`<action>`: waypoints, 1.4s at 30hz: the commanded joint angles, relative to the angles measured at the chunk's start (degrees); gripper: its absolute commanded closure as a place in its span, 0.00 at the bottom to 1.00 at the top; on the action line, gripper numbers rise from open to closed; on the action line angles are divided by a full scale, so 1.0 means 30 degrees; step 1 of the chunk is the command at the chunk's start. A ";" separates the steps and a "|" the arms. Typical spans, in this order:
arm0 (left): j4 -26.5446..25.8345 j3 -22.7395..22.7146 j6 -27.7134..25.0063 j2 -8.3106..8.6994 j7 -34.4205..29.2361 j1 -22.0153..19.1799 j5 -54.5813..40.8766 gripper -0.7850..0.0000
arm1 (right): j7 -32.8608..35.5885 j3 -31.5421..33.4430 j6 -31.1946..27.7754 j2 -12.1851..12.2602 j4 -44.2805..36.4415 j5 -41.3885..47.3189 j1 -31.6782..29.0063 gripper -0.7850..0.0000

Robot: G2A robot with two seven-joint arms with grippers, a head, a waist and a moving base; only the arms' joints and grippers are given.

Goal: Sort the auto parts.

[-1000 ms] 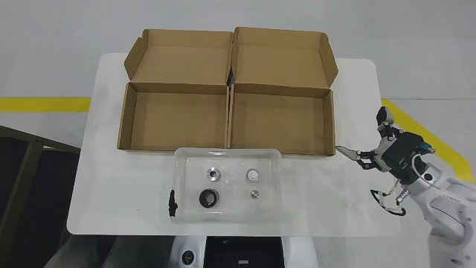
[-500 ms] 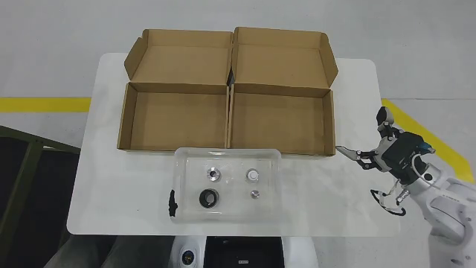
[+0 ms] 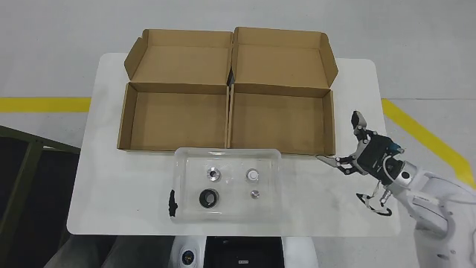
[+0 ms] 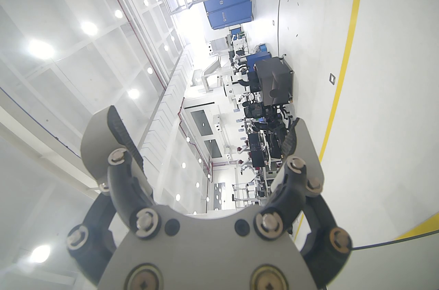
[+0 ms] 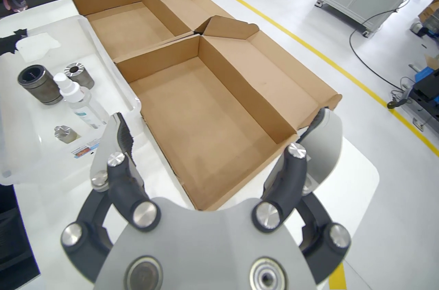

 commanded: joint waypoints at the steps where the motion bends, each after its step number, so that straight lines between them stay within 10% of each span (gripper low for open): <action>1: 0.0000 0.0000 0.0000 0.0000 0.0000 0.0000 0.0000 0.00 | 0.0273 -0.0519 -0.0312 0.0043 -0.0016 0.0300 0.0207 0.00; 42: 0.0000 0.0000 0.0000 0.0000 0.0000 0.0000 0.0000 0.00 | 0.7479 -1.1233 -0.1289 0.0532 0.0514 0.0990 0.5216 0.00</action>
